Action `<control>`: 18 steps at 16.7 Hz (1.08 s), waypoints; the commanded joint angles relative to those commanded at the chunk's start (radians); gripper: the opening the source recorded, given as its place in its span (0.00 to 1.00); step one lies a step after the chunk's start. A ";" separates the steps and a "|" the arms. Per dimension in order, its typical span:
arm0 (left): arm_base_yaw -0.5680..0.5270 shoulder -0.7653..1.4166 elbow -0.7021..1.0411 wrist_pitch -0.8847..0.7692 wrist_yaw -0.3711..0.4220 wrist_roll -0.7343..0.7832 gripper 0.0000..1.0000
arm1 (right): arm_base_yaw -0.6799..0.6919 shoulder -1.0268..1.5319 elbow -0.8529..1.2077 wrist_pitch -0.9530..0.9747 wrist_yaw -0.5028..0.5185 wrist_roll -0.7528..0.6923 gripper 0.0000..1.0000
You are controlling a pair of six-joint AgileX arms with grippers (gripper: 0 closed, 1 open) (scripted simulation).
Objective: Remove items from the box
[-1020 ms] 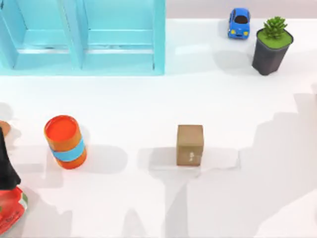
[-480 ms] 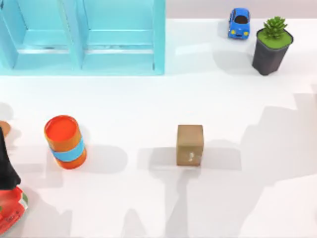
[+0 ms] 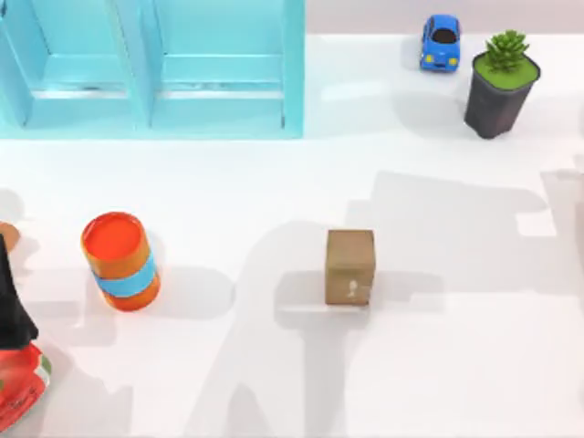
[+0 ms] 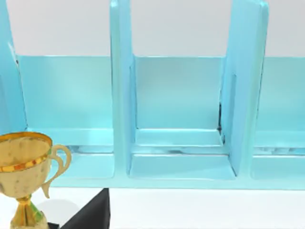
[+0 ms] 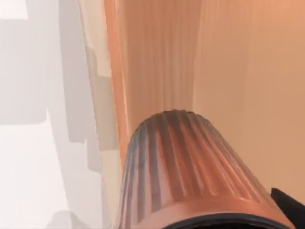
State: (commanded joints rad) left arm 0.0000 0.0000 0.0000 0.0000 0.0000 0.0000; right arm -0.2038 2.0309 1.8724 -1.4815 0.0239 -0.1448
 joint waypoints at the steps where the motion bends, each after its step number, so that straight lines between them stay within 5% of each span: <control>1: 0.000 0.000 0.000 0.000 0.000 0.000 1.00 | 0.070 -0.009 -0.039 0.020 0.004 0.062 0.00; 11: 0.000 0.000 0.000 0.000 0.000 0.000 1.00 | 0.774 -0.176 -0.448 0.287 0.026 0.758 0.00; 18: 0.000 0.000 0.000 0.000 0.000 0.000 1.00 | 0.894 -0.228 -0.535 0.355 0.044 0.891 0.00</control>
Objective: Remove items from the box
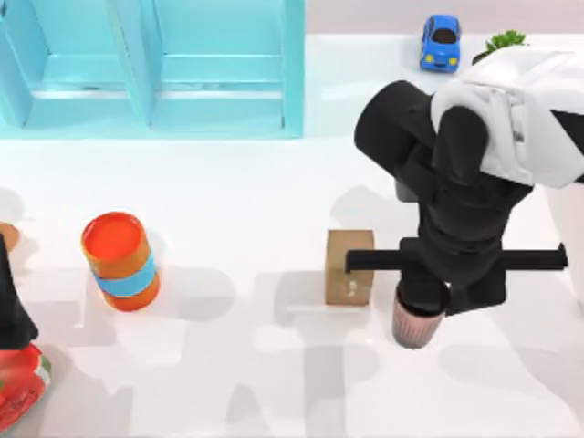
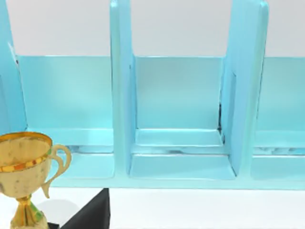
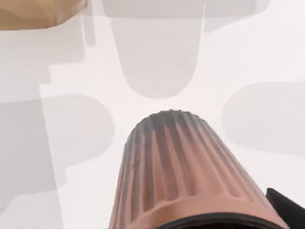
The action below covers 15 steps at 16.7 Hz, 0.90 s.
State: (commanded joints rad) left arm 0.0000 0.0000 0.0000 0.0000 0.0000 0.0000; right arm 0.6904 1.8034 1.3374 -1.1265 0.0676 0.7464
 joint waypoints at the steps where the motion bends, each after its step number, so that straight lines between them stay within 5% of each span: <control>1: 0.000 0.000 0.000 0.000 0.000 0.000 1.00 | 0.000 0.000 0.000 0.000 0.000 0.000 0.00; 15: 0.000 0.000 0.000 0.000 0.000 0.000 1.00 | 0.006 0.061 -0.108 0.169 0.000 0.007 0.00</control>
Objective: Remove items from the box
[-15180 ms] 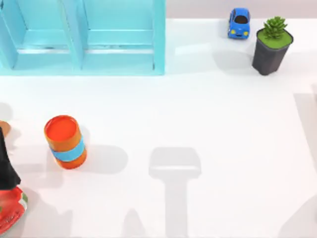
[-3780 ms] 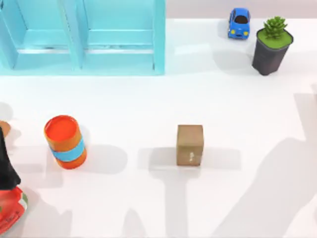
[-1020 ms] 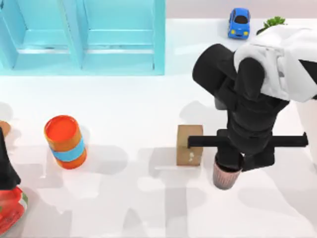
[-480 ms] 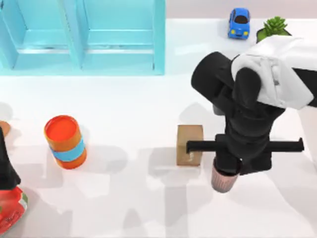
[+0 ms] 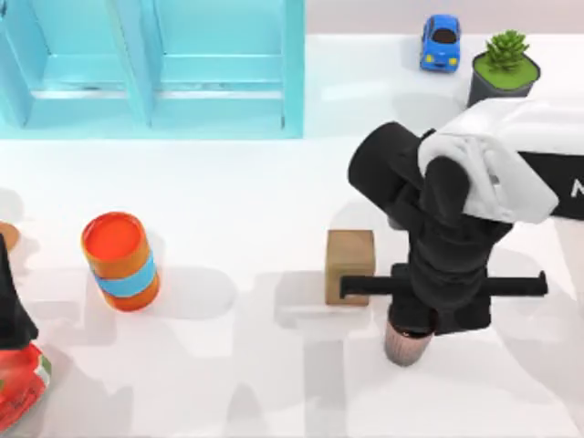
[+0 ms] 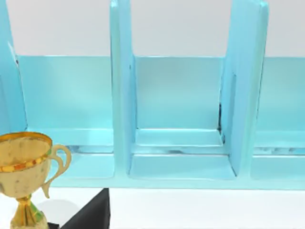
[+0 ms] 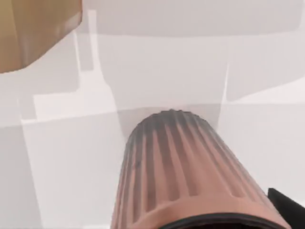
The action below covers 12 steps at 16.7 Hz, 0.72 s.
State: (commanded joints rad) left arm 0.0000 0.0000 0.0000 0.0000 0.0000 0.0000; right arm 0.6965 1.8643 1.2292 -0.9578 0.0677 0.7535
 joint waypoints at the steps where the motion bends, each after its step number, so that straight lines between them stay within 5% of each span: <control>1: 0.000 0.000 0.000 0.000 0.000 0.000 1.00 | 0.000 0.000 0.000 0.000 0.000 0.000 0.00; 2: 0.000 0.000 0.000 0.000 0.000 0.000 1.00 | 0.000 0.000 0.000 0.000 0.000 0.000 0.00; 12: 0.000 0.000 0.000 0.000 0.000 0.000 1.00 | 0.000 0.000 0.000 0.000 0.000 0.000 0.75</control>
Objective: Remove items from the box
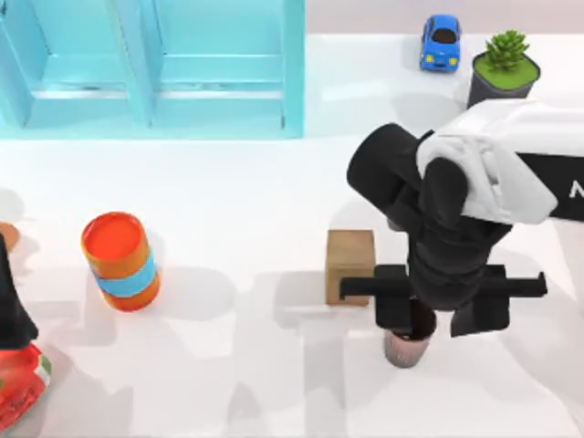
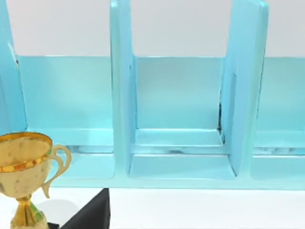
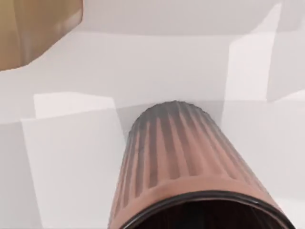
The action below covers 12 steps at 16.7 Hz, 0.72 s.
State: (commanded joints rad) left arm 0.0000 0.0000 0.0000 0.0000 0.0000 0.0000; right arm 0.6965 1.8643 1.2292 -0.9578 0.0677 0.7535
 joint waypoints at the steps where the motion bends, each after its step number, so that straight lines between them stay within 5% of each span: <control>1: 0.000 0.000 0.000 0.000 0.000 0.000 1.00 | 0.000 0.000 0.000 0.000 0.000 0.000 0.83; 4: 0.000 0.000 0.000 0.000 0.000 0.000 1.00 | 0.000 0.000 0.000 0.000 0.000 0.000 1.00; 12: 0.000 0.000 0.000 0.000 0.000 0.000 1.00 | -0.002 -0.001 0.000 0.000 0.000 0.000 1.00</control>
State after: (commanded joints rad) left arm 0.0000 0.0000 0.0000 0.0000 0.0000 0.0000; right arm 0.6948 1.8636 1.2293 -0.9581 0.0680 0.7533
